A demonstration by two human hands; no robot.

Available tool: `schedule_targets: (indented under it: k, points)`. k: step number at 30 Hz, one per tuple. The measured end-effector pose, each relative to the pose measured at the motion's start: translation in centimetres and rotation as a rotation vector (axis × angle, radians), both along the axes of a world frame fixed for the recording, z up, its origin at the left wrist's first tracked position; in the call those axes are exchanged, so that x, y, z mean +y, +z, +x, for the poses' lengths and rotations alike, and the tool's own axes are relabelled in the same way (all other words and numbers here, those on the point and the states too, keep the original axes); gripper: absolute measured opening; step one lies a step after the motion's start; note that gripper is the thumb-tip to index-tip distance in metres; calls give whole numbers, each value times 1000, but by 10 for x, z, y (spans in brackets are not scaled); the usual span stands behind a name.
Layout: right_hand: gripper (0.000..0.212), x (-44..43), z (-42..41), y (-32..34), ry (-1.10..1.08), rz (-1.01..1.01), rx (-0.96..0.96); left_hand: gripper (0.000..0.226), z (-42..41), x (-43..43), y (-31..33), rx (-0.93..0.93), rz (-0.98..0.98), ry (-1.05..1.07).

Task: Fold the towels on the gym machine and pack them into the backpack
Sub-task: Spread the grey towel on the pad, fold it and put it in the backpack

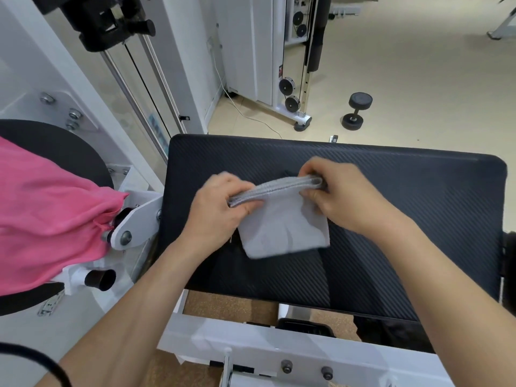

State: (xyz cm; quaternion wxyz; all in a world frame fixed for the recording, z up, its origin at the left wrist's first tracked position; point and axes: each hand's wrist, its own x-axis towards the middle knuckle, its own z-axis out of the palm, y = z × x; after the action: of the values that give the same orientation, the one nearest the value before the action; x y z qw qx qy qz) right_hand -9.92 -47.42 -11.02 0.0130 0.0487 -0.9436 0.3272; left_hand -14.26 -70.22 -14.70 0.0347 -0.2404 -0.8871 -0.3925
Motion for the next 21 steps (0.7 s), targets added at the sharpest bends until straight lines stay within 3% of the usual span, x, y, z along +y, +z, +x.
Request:
schedule_targets:
  k: [3, 6, 12, 18, 21]
  points:
    - [26, -6, 27, 21, -49, -30, 360, 23, 11, -1, 25, 527, 13, -33]
    - [35, -9, 54, -1, 21, 90, 478, 22, 27, -7, 10, 664, -102, -182]
    - [48, -18, 95, -98, 200, 502, 205, 20, 68, -21, -82, 468, -507, -412]
    - [28, -20, 96, -103, 202, 577, 270, 30, 66, -16, -77, 231, -472, -291]
    - [30, -11, 83, -95, 206, 422, 155, 24, 56, -14, -62, -4, -350, -238]
